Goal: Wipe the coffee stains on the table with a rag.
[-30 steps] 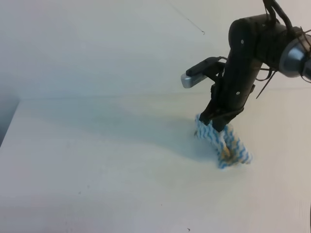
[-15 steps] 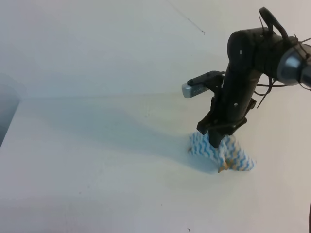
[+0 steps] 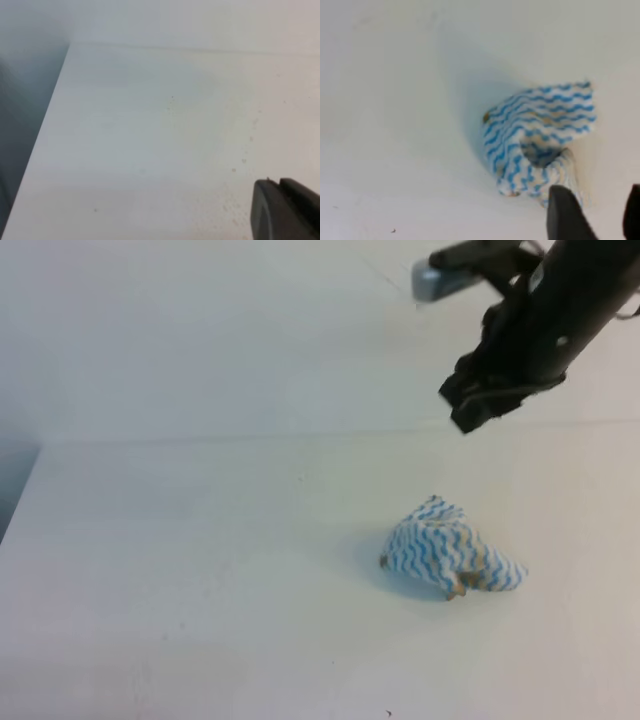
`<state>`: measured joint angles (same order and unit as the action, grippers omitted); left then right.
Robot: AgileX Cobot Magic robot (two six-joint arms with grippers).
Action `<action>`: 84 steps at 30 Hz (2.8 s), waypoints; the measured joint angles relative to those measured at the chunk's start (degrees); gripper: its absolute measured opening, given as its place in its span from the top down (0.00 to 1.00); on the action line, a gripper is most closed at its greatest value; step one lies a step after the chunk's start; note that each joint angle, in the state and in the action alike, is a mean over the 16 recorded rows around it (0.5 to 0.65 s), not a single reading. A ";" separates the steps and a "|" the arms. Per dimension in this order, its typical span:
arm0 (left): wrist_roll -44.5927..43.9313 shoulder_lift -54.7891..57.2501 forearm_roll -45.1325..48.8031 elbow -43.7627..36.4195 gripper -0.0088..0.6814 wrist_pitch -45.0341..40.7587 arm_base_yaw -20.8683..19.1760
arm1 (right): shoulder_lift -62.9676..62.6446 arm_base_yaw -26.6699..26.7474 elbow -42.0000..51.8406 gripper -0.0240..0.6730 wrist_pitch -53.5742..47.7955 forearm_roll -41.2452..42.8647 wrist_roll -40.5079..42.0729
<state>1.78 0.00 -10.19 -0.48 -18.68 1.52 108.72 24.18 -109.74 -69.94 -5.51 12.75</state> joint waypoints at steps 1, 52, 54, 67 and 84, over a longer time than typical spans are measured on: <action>0.00 0.00 0.00 0.00 0.99 0.00 0.00 | -1.91 0.00 0.00 0.62 -0.01 0.67 -0.01; 0.15 0.00 -0.02 -1.77 0.99 0.06 0.00 | -94.84 -0.04 75.51 0.96 27.63 28.68 -27.96; 0.15 0.00 -0.02 -1.93 0.99 0.06 0.00 | -96.08 -0.05 77.73 0.96 28.22 28.30 -28.43; 0.13 0.00 -0.01 -1.29 0.99 0.00 0.00 | -97.64 -0.05 84.17 0.97 27.44 25.96 -30.25; 0.00 -0.10 -0.01 -1.13 0.99 0.00 0.00 | -97.92 -2.11 85.61 0.97 30.53 26.76 -29.69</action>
<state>1.78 -0.10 -10.20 -1.61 -18.68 1.52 10.81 22.08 -24.13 -39.41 21.24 -16.94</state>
